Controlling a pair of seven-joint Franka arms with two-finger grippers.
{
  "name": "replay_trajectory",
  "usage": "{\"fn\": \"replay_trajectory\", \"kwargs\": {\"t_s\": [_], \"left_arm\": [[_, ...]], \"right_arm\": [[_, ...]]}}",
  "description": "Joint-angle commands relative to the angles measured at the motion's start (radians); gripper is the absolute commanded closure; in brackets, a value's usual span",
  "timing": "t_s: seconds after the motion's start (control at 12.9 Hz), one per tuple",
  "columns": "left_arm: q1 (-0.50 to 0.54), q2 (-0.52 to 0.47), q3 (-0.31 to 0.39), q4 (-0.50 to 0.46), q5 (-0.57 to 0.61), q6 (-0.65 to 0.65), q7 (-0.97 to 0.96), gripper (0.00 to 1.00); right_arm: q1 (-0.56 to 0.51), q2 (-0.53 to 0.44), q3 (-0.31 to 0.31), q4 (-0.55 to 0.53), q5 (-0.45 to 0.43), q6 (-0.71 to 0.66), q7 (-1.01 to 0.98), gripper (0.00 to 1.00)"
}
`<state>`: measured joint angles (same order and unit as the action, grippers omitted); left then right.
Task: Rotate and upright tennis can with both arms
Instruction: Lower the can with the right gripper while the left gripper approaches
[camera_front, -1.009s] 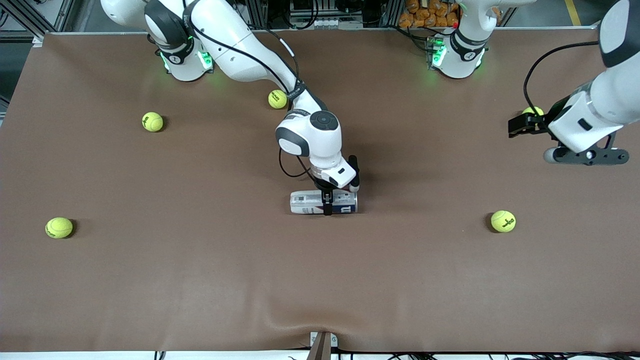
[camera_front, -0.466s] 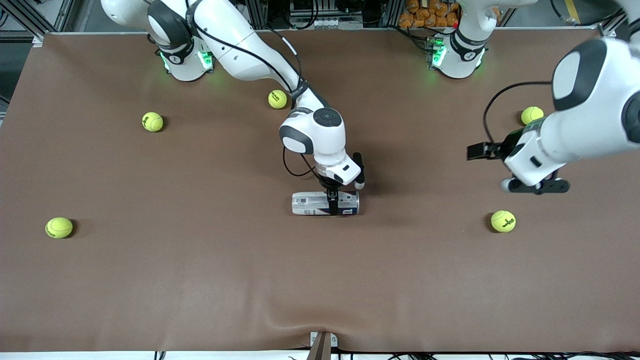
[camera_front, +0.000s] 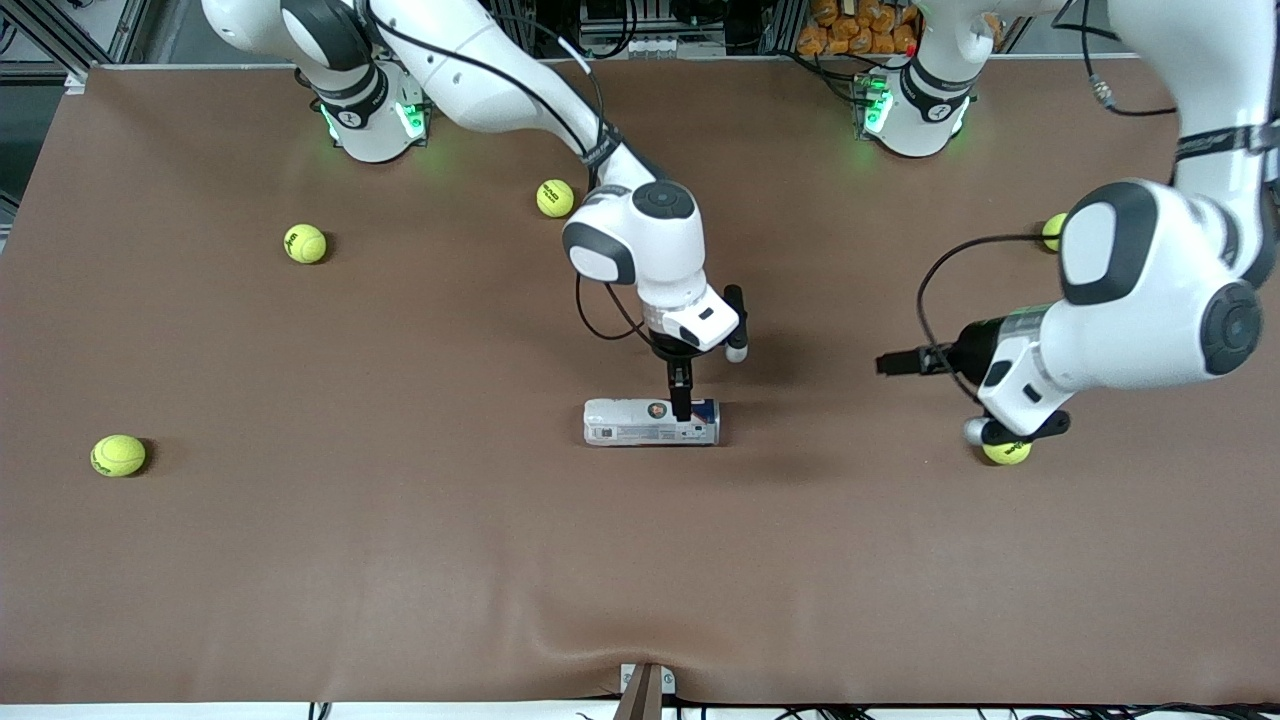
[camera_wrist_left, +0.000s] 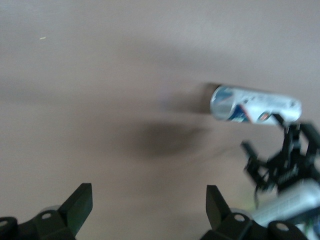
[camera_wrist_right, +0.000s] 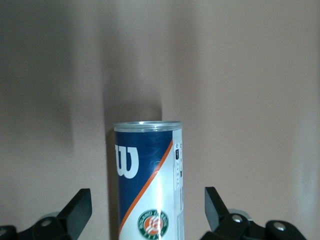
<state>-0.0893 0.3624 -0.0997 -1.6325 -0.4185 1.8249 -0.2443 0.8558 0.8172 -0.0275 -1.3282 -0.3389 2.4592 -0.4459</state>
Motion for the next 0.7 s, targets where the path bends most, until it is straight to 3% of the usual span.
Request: {"fn": "replay_trajectory", "kwargs": {"t_s": [0.0,0.31,0.62], "left_arm": [[-0.010,0.016,0.000,-0.081,-0.144,0.143,-0.021,0.00],[-0.041,0.131,0.000,-0.090,-0.461,0.232,0.008,0.00],[-0.053,0.265,-0.003,-0.102,-0.785,0.249,0.256,0.00]], "right_arm": [[0.006,-0.061,0.009,-0.023,0.049,-0.080,0.114,0.00],[-0.062,-0.118,0.009,-0.031,0.089,-0.157,0.233,0.00],[-0.243,-0.216,0.008,-0.123,0.257,-0.157,0.233,0.00]]}}
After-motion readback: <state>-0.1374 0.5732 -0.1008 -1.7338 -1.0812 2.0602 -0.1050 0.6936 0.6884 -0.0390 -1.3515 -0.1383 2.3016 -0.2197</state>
